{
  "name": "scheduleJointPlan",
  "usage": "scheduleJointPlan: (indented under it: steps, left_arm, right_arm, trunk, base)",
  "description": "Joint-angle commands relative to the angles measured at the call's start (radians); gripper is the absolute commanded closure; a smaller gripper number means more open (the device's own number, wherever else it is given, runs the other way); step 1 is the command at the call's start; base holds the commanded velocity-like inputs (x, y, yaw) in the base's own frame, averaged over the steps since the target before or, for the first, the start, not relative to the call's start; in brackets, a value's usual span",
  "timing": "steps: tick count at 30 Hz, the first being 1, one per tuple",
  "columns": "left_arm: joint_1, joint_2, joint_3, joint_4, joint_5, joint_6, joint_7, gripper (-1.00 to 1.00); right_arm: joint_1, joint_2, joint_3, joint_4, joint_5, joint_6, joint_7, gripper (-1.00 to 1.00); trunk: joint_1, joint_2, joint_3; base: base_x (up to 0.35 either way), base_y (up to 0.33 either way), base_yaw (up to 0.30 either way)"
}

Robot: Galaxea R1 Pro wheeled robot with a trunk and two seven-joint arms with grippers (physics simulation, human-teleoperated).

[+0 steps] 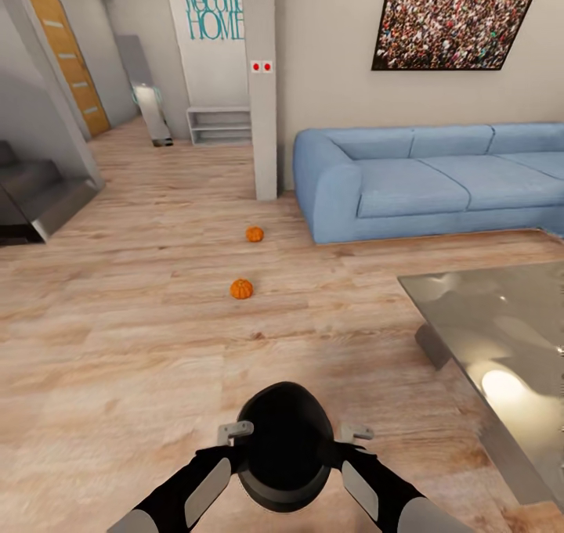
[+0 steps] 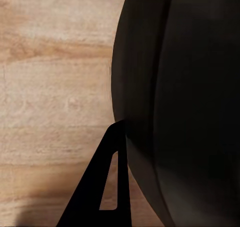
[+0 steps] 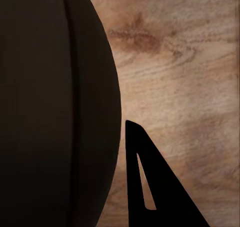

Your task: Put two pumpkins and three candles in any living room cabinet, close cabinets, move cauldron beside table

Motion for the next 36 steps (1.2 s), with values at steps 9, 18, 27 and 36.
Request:
scheduleJointPlan:
  steps: [9, 18, 27, 36]
  left_arm:
    - [-0.002, 0.002, 0.002, -0.008, -0.012, -0.011, 0.009, 1.00]
    - [-0.002, 0.002, 0.002, -0.009, -0.012, -0.011, 0.009, 1.00]
    - [-0.002, 0.003, 0.002, -0.009, -0.012, -0.011, 0.009, 1.00]
    - [-0.001, 0.002, 0.002, -0.012, -0.012, -0.011, 0.009, 1.00]
  right_arm:
    - [-0.001, -0.001, 0.009, 0.039, -0.005, 0.004, -0.011, 1.00]
    - [-0.001, -0.001, 0.009, 0.039, -0.005, 0.004, -0.011, 1.00]
    - [-0.001, -0.001, 0.009, 0.039, -0.004, 0.004, -0.011, 1.00]
    - [-0.001, -0.003, 0.008, 0.039, -0.005, 0.004, -0.010, 1.00]
  trunk:
    - [0.000, 0.000, 0.003]
    - [0.000, 0.000, 0.007]
    - [0.000, 0.000, 0.011]
    - [0.000, 0.000, 0.016]
  base:
    - [0.050, 0.136, -0.278]
    - [0.001, 0.156, -0.279]
    - [0.000, 0.132, -0.279]
    - [0.000, 0.086, -0.279]
